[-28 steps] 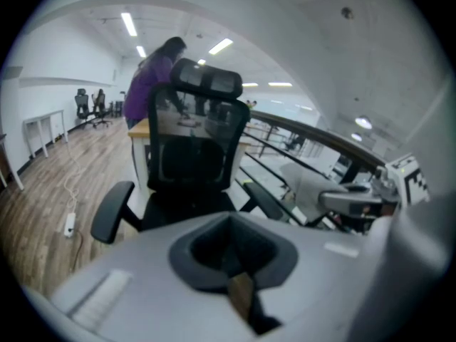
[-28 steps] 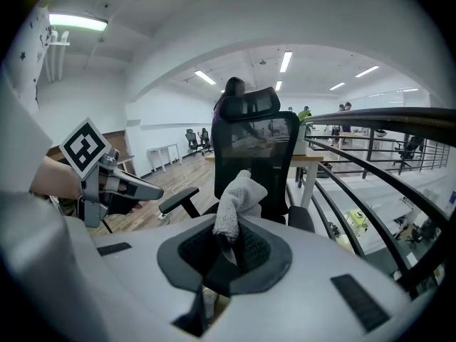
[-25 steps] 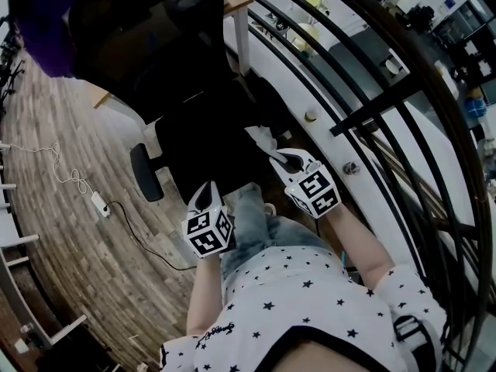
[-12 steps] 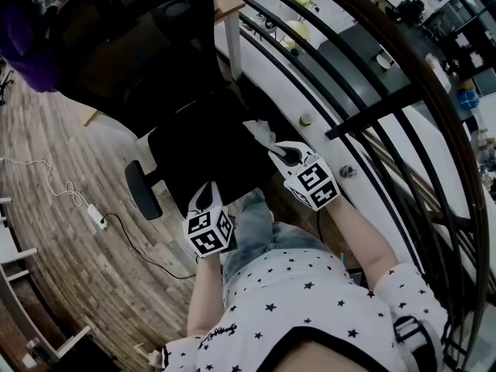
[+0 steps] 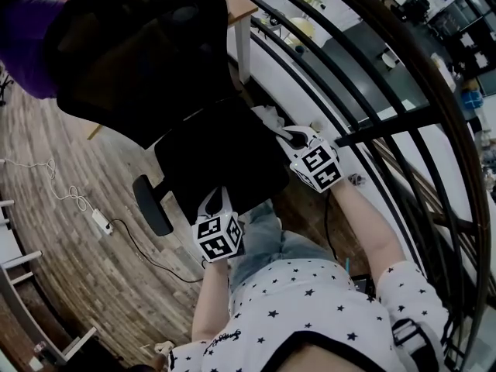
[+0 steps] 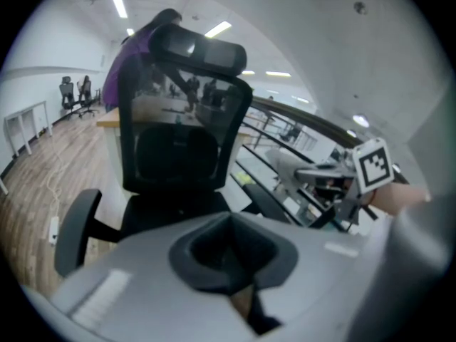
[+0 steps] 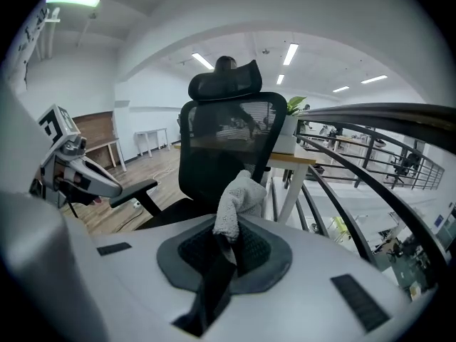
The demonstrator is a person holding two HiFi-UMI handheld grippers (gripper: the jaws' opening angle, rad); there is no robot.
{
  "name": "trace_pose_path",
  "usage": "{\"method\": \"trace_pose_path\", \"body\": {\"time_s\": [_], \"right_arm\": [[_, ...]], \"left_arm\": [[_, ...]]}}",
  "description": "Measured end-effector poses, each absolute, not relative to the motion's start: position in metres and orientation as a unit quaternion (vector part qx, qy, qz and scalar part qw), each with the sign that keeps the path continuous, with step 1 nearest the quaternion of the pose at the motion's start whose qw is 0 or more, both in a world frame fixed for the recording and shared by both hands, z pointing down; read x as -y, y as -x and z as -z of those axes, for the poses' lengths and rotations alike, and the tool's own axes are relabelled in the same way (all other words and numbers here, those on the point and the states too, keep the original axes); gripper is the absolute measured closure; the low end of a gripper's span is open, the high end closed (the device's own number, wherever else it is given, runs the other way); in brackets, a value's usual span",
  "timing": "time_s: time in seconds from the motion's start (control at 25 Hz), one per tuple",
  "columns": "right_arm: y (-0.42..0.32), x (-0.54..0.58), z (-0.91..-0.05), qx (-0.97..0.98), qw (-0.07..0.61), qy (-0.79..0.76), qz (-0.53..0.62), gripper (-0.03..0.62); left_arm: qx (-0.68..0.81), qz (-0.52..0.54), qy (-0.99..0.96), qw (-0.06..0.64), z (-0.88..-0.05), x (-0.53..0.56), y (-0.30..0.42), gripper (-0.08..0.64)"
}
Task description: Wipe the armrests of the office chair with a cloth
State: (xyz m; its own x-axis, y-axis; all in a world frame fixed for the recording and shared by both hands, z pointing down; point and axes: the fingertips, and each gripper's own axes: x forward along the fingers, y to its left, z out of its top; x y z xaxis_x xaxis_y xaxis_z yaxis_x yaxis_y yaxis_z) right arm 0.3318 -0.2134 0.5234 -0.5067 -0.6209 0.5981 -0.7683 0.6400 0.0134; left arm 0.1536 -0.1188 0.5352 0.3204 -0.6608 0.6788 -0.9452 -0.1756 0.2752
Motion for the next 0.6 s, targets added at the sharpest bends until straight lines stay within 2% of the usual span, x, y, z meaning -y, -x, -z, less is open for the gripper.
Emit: {"method": "trace_pose_path", "body": {"time_s": [0.32, 0.6], "right_arm": [[-0.347, 0.268, -0.557, 0.844, 0.324, -0.409, -0.123, 0.560], [-0.352, 0.295, -0.599, 0.829, 0.381, -0.394, -0.108, 0.560]], "left_arm": [[0.536, -0.221, -0.735, 0.351, -0.550, 0.144, -0.151, 0.558], [0.527, -0.235, -0.732, 0.362, -0.565, 0.154, -0.143, 0.558]]}}
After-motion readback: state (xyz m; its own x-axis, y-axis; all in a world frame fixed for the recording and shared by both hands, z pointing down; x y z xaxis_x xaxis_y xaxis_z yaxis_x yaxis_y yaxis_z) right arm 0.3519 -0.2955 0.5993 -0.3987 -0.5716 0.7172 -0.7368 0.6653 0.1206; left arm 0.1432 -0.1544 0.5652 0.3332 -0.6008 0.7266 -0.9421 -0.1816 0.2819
